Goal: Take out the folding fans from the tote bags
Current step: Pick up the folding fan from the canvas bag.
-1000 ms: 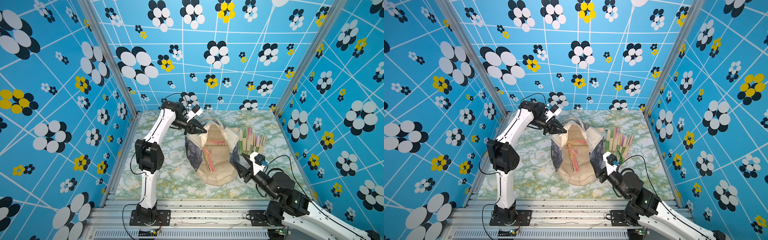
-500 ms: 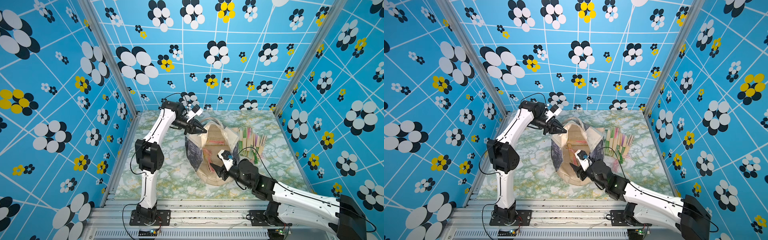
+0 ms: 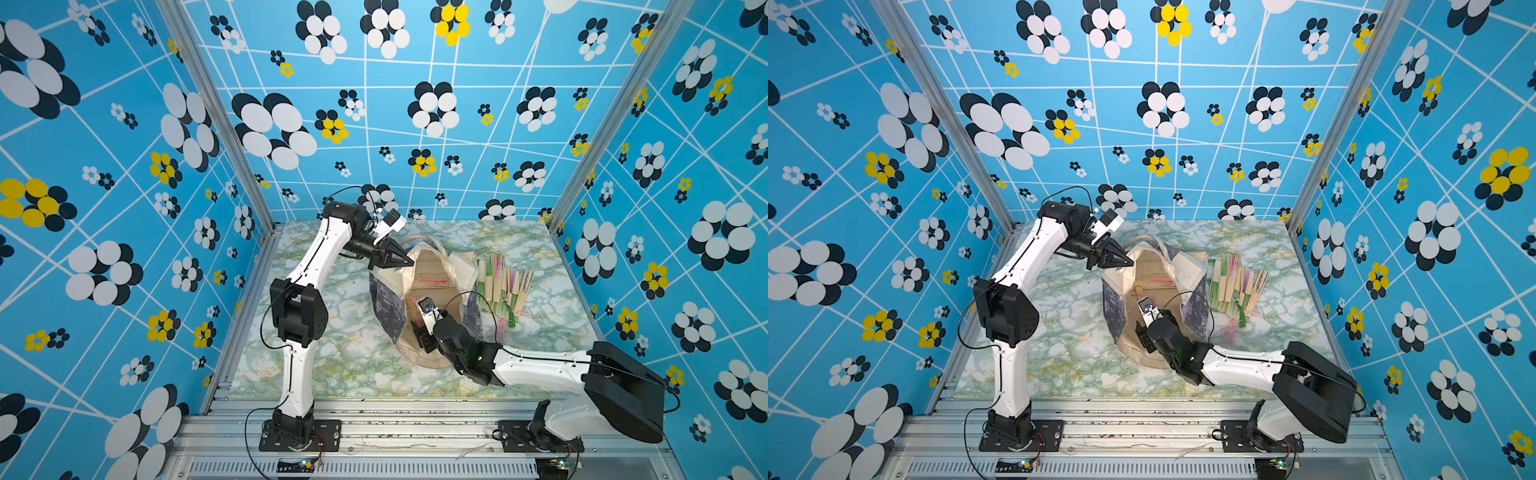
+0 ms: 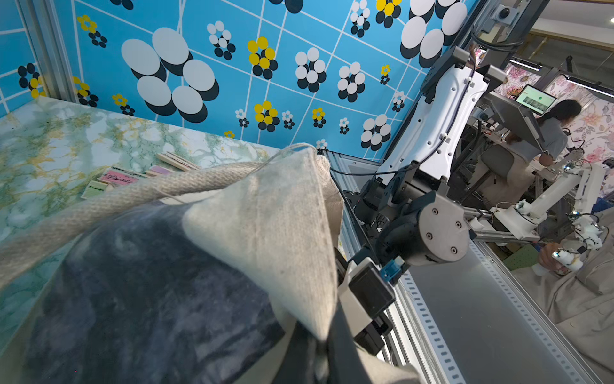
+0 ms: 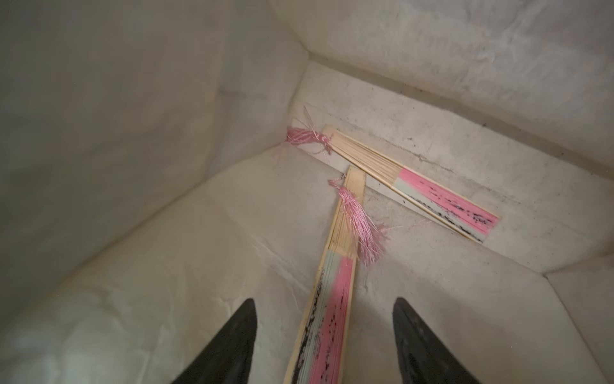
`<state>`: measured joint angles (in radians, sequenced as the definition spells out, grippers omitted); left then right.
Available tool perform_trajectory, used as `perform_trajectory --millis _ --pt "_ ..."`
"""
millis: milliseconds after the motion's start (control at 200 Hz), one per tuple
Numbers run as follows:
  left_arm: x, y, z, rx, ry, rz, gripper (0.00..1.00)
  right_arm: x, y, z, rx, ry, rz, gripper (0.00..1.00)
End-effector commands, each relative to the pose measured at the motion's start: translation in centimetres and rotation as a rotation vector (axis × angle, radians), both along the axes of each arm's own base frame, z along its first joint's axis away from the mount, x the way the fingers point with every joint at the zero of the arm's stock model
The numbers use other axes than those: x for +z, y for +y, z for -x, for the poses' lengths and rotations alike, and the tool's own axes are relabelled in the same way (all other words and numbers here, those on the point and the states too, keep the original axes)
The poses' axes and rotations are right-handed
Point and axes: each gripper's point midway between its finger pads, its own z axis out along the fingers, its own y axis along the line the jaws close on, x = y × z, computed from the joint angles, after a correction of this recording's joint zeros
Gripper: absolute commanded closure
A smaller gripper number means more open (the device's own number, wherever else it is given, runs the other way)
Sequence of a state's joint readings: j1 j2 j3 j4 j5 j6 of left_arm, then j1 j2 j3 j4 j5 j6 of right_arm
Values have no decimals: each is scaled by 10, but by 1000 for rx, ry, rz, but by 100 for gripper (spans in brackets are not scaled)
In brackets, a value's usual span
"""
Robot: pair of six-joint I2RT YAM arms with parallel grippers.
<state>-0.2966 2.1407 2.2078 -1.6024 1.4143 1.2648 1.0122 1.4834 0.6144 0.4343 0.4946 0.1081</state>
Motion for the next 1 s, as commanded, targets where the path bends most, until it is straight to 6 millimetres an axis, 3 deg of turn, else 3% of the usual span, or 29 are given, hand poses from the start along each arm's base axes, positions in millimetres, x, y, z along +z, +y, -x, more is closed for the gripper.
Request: perform_trajectory --millis 0,220,440,705,875,995 --pt "26 5 27 -2 148 -9 100 14 7 -20 -98 -56 -59 32" --pt "28 4 30 -6 152 -12 100 -9 22 -45 -172 -32 31 27" --pt "28 3 30 -5 180 -27 100 -27 21 -63 -248 7 148 25" --pt "29 2 32 -9 178 -31 100 -64 5 -70 -328 131 269 26" --pt "31 1 34 -11 175 -34 100 -76 -2 -73 -354 159 273 28" --pt "31 1 35 -12 174 -35 100 -80 -6 -76 -371 175 273 35"
